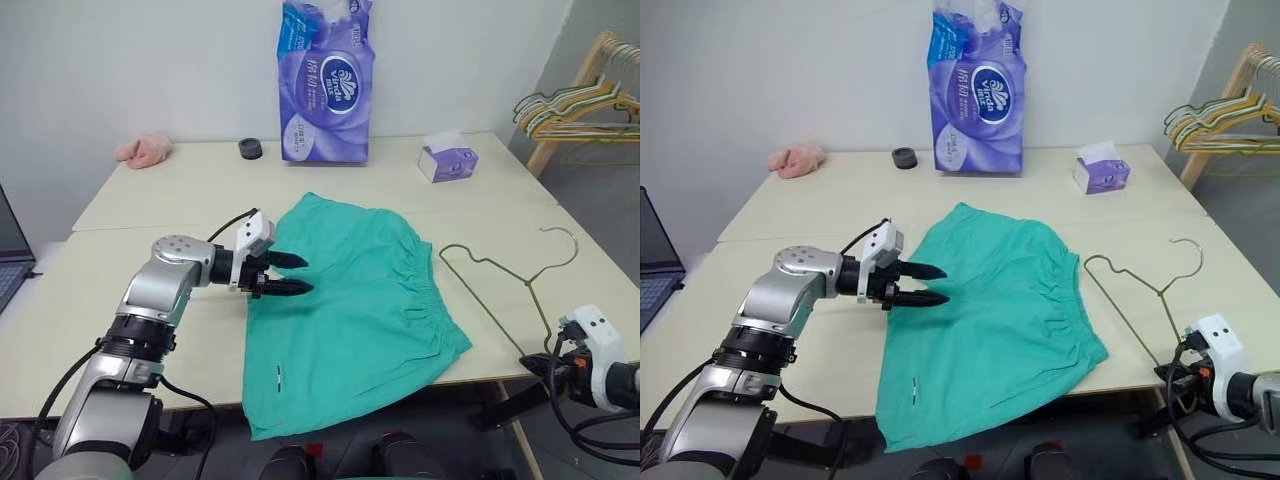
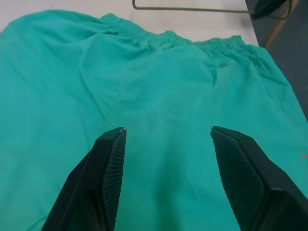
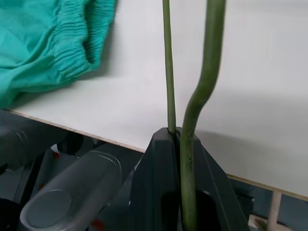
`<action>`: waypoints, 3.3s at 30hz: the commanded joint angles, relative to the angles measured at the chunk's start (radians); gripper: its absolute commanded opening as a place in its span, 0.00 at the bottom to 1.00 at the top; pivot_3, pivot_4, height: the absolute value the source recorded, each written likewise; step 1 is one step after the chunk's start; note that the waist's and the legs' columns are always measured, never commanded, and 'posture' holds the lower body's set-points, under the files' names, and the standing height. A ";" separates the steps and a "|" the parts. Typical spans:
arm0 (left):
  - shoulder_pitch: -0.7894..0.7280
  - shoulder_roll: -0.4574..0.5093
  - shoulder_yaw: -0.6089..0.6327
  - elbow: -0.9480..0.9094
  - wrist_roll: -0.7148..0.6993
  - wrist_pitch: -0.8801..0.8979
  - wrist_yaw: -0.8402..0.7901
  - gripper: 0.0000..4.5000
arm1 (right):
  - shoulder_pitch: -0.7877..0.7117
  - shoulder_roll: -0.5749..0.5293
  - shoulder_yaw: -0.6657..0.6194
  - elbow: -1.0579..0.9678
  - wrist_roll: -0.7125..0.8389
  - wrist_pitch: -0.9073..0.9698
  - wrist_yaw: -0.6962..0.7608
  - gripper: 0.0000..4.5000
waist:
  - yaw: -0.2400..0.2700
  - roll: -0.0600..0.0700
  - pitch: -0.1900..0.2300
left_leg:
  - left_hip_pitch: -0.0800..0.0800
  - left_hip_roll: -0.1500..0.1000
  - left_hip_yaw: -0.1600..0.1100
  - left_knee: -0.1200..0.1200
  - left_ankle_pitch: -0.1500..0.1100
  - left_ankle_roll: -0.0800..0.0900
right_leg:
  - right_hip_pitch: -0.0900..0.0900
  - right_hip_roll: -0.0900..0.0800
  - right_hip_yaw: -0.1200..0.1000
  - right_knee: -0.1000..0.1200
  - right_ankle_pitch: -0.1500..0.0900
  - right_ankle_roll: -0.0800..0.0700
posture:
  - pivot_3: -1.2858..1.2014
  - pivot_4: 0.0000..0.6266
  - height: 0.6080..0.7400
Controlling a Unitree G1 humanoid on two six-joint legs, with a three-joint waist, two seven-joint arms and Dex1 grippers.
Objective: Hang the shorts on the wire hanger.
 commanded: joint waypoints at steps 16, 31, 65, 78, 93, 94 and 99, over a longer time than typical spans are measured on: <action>-0.019 0.007 0.050 -0.016 -0.010 -0.008 0.078 0.66 | -0.110 -0.091 0.096 -0.009 0.070 0.001 0.039 0.00 | 0.005 0.000 0.000 | -0.001 0.000 0.000 0.000 0.000 0.000 | 0.000 0.000 -0.001 0.000 0.000 0.000 | 0.45 0.10 1.00; -0.007 0.015 0.059 0.002 -0.018 -0.015 0.082 0.66 | -0.081 -0.170 0.060 0.047 0.025 -0.051 0.043 0.00 | 0.007 0.000 0.000 | -0.001 0.000 0.000 0.000 0.000 0.000 | 0.000 0.000 0.000 0.000 0.000 0.000 | 0.45 0.10 1.00; 0.025 -0.004 0.053 -0.052 -0.028 -0.008 0.065 0.66 | 0.042 -0.143 0.004 -0.033 0.107 -0.027 0.066 0.00 | 0.007 -0.002 0.003 | -0.001 0.000 0.001 0.000 0.000 0.000 | 0.000 0.000 0.000 -0.001 0.000 0.000 | 0.45 0.12 1.00; 0.021 -0.005 0.058 -0.032 -0.027 -0.040 0.075 0.66 | 0.081 -0.151 0.004 -0.027 0.097 -0.039 0.078 0.00 | 0.008 -0.003 0.006 | -0.001 0.000 0.001 0.000 0.000 0.000 | 0.000 0.000 0.000 -0.001 0.000 0.000 | 0.45 0.12 1.00; 0.015 -0.010 0.050 -0.009 -0.019 -0.061 0.082 0.66 | 0.099 -0.157 -0.015 -0.079 0.165 -0.016 0.106 0.00 | 0.007 -0.003 0.009 | -0.001 0.000 0.001 0.000 0.000 0.000 | 0.000 0.000 0.000 -0.001 0.000 0.001 | 0.45 0.12 1.00; 0.014 -0.011 0.049 -0.007 -0.018 -0.063 0.084 0.66 | 0.091 -0.162 -0.014 -0.078 0.170 -0.013 0.109 0.00 | 0.007 -0.003 0.011 | -0.001 0.000 0.001 0.000 0.000 0.000 | 0.000 0.000 0.000 -0.001 0.000 0.001 | 0.44 0.13 1.00; 0.019 -0.009 0.053 -0.013 -0.018 -0.062 0.093 0.66 | 0.069 -0.197 -0.005 -0.069 0.178 -0.007 0.131 0.00 | 0.009 -0.004 0.014 | -0.001 0.000 0.001 0.000 0.000 0.000 | -0.001 0.000 0.000 -0.001 0.000 0.001 | 0.45 0.13 1.00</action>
